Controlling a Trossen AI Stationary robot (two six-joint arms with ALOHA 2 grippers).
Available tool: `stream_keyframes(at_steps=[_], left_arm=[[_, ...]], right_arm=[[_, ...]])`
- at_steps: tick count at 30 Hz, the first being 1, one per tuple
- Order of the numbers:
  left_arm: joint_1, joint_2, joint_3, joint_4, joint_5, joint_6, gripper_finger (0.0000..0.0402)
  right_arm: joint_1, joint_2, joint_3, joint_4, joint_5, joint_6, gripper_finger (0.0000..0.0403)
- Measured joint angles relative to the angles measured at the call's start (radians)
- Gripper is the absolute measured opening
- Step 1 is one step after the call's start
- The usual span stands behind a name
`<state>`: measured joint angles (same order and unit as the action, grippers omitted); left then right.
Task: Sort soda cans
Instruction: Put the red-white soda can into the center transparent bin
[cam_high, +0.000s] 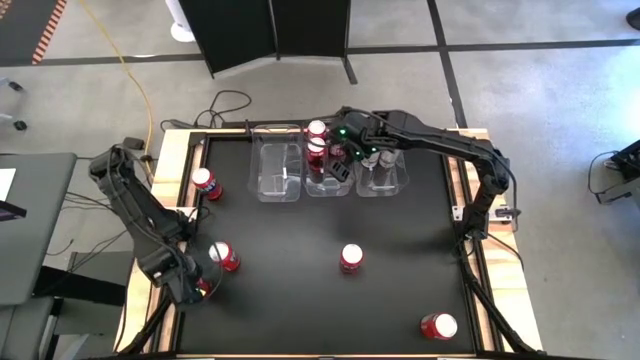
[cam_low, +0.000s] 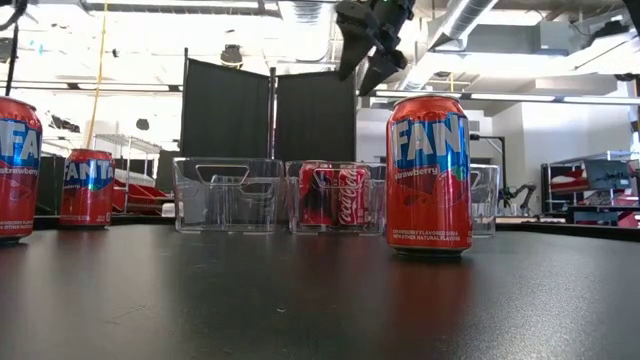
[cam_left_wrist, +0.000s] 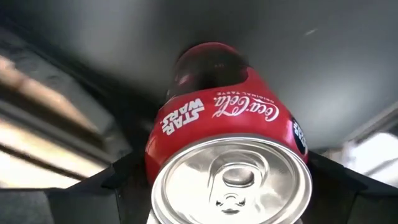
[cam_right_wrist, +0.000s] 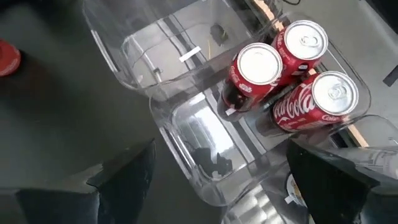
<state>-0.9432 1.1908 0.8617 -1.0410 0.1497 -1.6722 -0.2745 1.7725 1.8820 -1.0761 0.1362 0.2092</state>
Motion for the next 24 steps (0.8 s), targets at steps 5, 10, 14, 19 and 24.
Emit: stream_keyframes(at_steps=[5,10,14,19,24], left_arm=[[0.113,0.004,0.035,0.107,-0.011,0.116,0.0292],[0.265,0.005,0.098,0.107,-0.011,0.293,0.0292],[0.409,0.006,0.147,0.115,-0.024,0.445,0.0292],[0.579,0.082,0.238,0.085,-0.032,0.689,0.0292],[0.700,0.257,0.392,-0.032,-0.051,0.976,0.0292]], right_arm=[[0.023,-0.066,0.000,-0.109,-0.007,0.038,0.0370],[0.072,-0.142,0.000,-0.162,-0.007,0.061,0.0370],[0.108,-0.199,0.000,-0.197,-0.005,0.092,0.0370],[0.150,-0.253,0.000,-0.305,0.091,0.189,0.0370],[0.207,-0.294,0.000,-0.373,0.129,0.260,0.0370]])
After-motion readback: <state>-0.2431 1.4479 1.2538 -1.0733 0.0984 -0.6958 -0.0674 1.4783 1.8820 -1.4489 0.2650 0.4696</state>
